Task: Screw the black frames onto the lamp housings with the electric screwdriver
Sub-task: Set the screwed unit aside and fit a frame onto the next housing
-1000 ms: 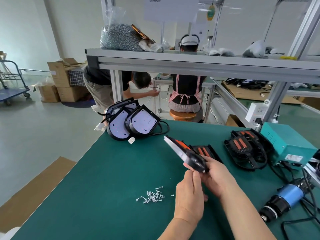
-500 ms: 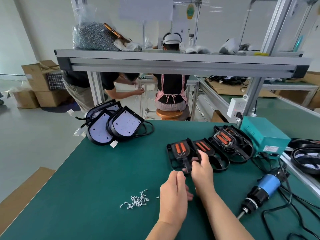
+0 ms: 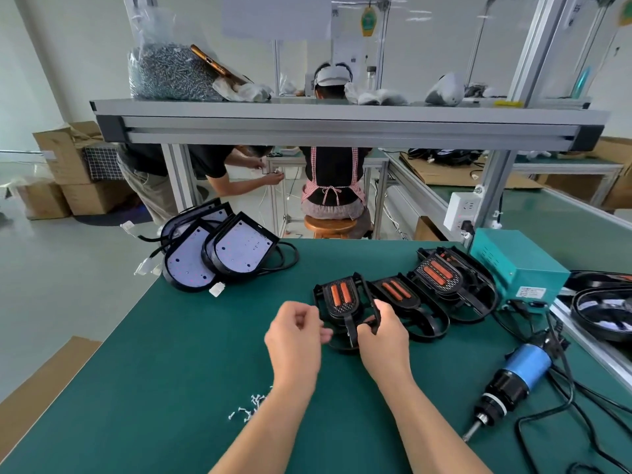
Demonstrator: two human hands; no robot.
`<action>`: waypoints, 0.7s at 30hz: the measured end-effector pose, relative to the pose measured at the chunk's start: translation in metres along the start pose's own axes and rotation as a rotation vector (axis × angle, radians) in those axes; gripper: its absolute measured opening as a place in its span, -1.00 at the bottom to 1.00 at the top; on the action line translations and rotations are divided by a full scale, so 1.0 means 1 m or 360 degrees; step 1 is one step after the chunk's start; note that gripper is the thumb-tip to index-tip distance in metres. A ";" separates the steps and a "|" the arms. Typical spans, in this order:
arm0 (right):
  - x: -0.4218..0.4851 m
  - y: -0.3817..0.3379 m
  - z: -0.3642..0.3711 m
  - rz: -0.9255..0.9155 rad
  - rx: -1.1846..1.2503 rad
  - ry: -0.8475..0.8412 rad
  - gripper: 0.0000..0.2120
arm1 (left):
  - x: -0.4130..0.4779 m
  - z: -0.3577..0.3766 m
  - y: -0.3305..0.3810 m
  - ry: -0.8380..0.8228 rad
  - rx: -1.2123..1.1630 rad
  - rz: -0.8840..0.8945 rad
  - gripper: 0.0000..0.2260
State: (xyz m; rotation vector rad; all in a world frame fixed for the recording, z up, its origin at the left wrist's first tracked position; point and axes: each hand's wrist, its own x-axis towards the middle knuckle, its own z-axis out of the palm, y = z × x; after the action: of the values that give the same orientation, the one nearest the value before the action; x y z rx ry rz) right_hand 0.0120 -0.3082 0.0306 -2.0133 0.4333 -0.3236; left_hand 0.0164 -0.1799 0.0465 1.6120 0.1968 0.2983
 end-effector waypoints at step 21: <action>0.012 0.017 0.007 -0.0101 0.0078 -0.0016 -0.58 | 0.186 -0.074 0.011 0.0227 0.0926 -0.0467 -0.63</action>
State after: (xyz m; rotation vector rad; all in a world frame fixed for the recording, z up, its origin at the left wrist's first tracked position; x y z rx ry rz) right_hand 0.0225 -0.3152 0.0133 -1.9831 0.3526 -0.3597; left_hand 0.1693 -0.0540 0.0744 2.1019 0.6719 0.1312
